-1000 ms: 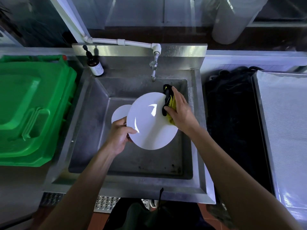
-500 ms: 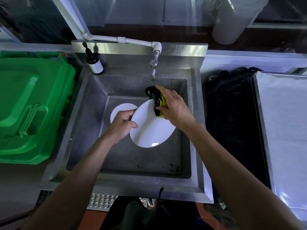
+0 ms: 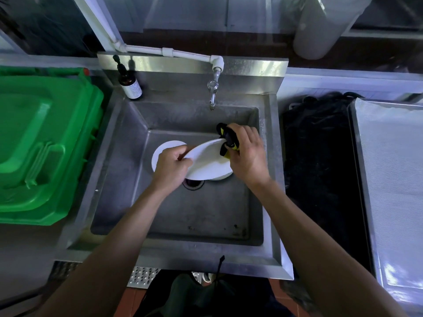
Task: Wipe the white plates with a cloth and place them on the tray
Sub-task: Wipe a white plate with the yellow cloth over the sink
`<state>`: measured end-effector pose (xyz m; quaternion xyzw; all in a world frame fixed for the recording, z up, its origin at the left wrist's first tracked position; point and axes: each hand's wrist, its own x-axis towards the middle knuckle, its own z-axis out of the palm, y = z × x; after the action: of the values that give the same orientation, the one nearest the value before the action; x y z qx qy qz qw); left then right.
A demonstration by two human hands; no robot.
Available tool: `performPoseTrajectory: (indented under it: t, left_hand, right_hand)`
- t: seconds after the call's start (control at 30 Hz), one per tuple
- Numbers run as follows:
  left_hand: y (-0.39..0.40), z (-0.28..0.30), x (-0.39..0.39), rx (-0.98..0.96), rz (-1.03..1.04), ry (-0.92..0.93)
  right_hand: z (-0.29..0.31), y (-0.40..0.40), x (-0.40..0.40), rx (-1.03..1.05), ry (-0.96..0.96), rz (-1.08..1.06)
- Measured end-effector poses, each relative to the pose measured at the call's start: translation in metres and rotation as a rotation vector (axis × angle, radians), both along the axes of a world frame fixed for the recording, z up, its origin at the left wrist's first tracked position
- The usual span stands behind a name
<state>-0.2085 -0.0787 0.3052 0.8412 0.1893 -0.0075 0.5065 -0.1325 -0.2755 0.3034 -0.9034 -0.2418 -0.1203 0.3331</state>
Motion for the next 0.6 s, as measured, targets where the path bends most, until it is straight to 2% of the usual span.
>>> performPoseTrajectory:
  t: [0.13,0.2,0.3,0.37,0.47,0.6]
  left_hand:
    - [-0.011,0.005,-0.01,-0.237,0.247,-0.044]
    - [-0.012,0.002,-0.016,-0.48,0.439,-0.023]
    - [-0.011,-0.006,-0.028,-0.96,0.708,0.196]
    - [-0.018,-0.006,-0.032,-1.179,0.693,0.323]
    - [-0.03,0.004,-0.02,-1.375,0.616,0.345]
    - [-0.033,0.023,0.0,-1.406,0.654,0.32]
  right_hand:
    - [0.005,-0.005,-0.002,0.058,-0.055,-0.072]
    - [0.008,-0.007,-0.002,0.092,-0.086,-0.102]
    - [0.01,-0.008,-0.003,0.138,-0.122,-0.129]
    - [0.008,-0.006,-0.005,0.162,-0.157,-0.132]
    - [0.006,0.0,-0.013,0.171,-0.215,-0.122]
    - [0.004,0.004,-0.025,0.181,-0.228,-0.096]
